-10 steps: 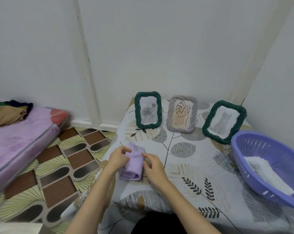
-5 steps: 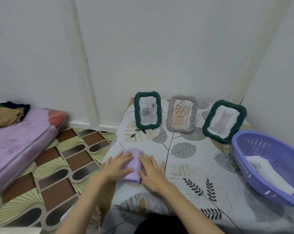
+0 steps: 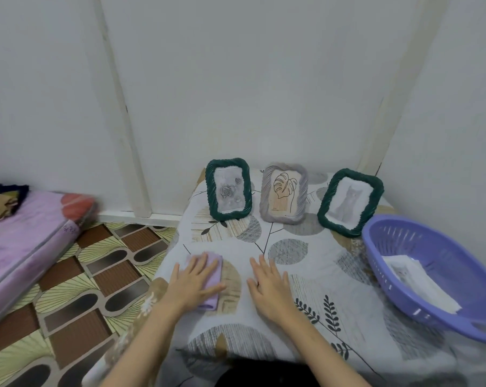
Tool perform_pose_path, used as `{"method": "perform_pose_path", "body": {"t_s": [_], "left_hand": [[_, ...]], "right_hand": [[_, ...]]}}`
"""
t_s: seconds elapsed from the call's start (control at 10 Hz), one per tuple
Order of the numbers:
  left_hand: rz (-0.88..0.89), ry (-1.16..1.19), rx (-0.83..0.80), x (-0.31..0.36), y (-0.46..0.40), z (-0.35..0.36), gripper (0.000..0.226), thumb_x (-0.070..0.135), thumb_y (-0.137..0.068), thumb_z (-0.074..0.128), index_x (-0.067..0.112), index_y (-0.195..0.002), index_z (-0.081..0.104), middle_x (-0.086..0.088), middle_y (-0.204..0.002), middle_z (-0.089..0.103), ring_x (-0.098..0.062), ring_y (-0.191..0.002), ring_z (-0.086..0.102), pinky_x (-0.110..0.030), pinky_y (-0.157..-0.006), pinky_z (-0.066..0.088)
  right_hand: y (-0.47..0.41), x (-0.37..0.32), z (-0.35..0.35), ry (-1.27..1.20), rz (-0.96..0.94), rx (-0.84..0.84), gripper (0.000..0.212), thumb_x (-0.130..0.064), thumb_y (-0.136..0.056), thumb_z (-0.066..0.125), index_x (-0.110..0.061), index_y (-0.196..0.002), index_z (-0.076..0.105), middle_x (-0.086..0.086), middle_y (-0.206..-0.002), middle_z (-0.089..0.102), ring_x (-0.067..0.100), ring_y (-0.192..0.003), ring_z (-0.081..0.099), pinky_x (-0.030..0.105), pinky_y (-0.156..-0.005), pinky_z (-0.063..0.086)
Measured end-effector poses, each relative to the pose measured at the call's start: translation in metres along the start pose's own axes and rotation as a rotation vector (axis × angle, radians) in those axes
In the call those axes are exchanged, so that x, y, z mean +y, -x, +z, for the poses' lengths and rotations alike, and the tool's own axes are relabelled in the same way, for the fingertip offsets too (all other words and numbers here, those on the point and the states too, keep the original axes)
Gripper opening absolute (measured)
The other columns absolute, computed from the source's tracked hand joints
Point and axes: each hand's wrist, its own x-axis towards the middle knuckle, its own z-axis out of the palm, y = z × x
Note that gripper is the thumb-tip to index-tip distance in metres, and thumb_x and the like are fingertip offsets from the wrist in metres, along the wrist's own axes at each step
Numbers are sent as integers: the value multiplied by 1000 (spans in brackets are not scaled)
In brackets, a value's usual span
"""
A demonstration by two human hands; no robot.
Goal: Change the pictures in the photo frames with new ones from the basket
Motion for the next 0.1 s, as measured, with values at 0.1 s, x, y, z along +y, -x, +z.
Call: {"method": "perform_pose_path", "body": {"t_s": [0.1], "left_hand": [[-51, -44, 50, 8, -2, 5, 132, 89, -27, -30, 36, -145, -8, 4, -154, -16, -18, -143, -13, -51, -110, -13]], "right_hand": [[17, 33, -10, -16, 115, 79, 51, -32, -99, 25, -24, -148, 10, 2, -157, 1, 21, -144, -4, 44, -116, 0]]}}
